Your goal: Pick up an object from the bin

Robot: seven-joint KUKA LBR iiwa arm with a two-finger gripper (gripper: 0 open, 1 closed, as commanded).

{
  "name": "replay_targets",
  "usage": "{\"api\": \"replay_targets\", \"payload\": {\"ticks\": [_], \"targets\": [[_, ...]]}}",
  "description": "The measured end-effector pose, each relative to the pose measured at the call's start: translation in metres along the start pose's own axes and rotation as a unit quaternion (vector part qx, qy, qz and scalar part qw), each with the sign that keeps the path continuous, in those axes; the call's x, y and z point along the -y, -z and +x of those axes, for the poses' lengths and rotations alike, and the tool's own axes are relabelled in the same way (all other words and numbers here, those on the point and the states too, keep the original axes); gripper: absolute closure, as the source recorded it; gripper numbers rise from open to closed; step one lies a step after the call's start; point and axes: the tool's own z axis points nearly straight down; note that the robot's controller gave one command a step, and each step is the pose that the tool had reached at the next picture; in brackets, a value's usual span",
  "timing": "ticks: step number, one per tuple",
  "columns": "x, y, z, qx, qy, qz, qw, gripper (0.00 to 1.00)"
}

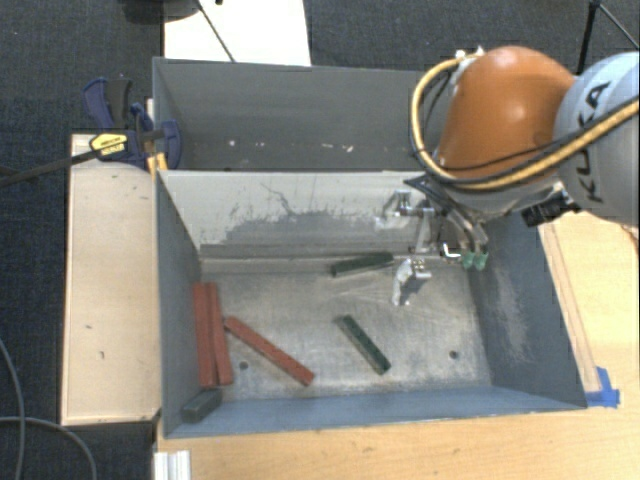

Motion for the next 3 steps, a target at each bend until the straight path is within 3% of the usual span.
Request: {"api": "replay_targets", "payload": {"ticks": [1,2,3], "targets": [[0.0,0.005,-0.001,0.0044,-0.001,0.0,1.0,0.0],[-0.001,-0.055,0.016,0.0053,-0.057,-0.001,0.9984,0.0],[-0.002,-0.082,0.052,0.0013,-0.125,0.0,0.9921,0.0]]}}
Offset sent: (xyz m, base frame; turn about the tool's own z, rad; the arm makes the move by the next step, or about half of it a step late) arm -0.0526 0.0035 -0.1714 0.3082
